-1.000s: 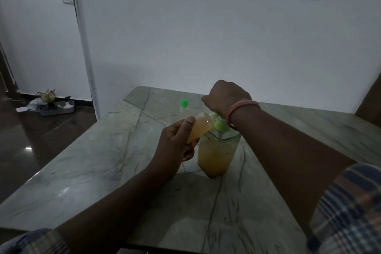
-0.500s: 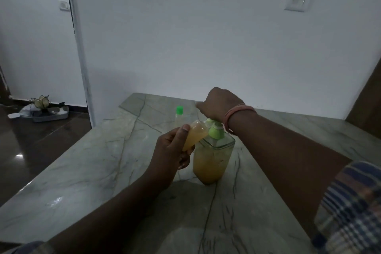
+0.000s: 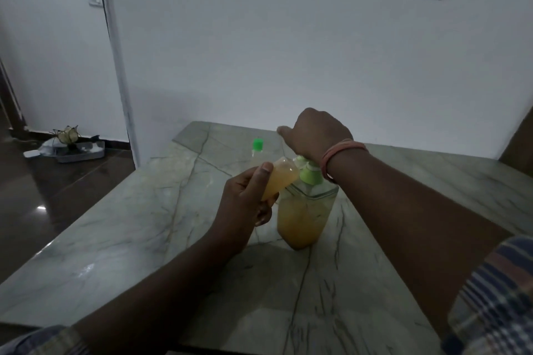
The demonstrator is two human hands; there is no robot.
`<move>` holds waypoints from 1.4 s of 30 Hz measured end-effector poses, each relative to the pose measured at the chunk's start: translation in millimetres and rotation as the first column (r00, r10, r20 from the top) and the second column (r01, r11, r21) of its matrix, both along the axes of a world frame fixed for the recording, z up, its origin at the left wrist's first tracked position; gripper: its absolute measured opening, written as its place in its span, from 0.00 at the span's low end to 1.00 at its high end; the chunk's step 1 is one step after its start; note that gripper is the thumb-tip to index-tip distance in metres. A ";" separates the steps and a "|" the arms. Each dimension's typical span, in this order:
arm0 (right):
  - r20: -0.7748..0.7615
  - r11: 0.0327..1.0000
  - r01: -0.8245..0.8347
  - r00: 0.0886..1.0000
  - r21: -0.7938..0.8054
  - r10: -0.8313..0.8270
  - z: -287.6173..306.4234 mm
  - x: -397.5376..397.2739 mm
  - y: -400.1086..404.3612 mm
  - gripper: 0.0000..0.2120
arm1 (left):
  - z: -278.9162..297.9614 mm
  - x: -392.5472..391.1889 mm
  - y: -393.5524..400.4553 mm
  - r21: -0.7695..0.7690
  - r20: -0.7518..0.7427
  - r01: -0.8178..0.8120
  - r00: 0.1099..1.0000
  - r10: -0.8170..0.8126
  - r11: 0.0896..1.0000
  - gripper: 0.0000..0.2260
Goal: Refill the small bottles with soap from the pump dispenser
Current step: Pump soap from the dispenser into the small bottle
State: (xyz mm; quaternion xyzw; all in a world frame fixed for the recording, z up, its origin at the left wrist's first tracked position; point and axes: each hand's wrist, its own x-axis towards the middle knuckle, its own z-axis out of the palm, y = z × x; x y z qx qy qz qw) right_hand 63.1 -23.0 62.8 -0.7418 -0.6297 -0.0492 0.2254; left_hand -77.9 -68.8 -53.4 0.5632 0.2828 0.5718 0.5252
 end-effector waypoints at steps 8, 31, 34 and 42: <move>-0.039 0.999 -0.023 0.999 -0.047 0.021 3.9 -0.6 -1.5 0.17 | 2.1 0.2 -5.2 0.019 0.002 0.017 1.000 -0.017 1.000 0.20; 0.045 0.999 -0.019 0.999 -0.031 0.020 5.4 -2.1 -1.4 0.16 | 3.2 0.5 -5.7 0.002 -0.032 -0.011 0.999 0.011 1.000 0.16; 0.030 0.999 -0.031 0.999 -0.023 0.032 2.8 -0.5 2.7 0.19 | 1.4 0.8 -3.1 0.002 -0.027 -0.002 1.000 0.002 1.000 0.15; 0.034 0.999 -0.022 0.999 -0.023 0.023 5.0 -2.8 -2.5 0.18 | 1.7 0.5 -5.3 -0.001 -0.033 -0.005 0.999 0.005 1.000 0.16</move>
